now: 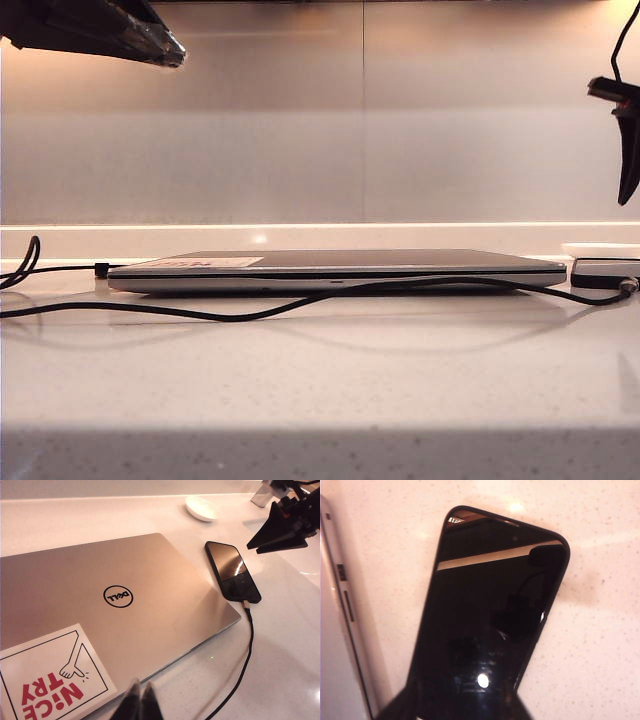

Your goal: Pick up the charging cable and the phone, plug the charging cable into the charging port on the phone, and finally place them back on the table.

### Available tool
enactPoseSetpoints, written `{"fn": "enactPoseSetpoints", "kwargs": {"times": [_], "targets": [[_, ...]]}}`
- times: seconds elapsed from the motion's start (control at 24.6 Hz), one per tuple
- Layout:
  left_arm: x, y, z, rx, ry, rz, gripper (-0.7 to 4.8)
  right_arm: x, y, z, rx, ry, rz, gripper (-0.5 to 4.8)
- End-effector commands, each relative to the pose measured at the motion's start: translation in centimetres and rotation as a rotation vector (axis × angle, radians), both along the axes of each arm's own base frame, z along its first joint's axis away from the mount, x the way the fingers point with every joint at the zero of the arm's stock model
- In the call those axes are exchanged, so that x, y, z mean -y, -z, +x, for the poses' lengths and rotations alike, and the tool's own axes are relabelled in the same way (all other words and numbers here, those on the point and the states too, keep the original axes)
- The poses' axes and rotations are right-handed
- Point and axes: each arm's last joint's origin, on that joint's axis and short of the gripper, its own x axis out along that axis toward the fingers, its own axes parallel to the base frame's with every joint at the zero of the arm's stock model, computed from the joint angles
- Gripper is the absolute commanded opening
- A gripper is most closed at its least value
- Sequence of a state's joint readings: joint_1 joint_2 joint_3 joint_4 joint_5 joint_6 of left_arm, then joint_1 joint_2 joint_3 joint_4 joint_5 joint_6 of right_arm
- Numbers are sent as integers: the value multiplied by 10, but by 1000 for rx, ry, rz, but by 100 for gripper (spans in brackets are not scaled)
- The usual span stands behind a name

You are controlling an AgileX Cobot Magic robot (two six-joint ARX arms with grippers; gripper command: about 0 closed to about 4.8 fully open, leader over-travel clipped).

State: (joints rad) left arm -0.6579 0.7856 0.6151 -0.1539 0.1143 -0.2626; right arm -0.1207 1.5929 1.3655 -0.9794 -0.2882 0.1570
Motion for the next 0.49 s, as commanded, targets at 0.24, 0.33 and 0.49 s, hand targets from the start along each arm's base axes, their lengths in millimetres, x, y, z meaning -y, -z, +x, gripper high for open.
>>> {"fn": "enactPoseSetpoints", "kwargs": {"times": [0.24,0.33,0.49], "targets": [[-10,-13,-13,57,3,-40,-6,-11,-38,-32,183,-41,-30,-5],[-12,-14,-16,78,11,-22,-6,-16,-43,-43,279,-58,-40,-5],[-17,-14,-22,93,17,-3,-6,-31,-46,-81,560,-104,-61,-5]]}}
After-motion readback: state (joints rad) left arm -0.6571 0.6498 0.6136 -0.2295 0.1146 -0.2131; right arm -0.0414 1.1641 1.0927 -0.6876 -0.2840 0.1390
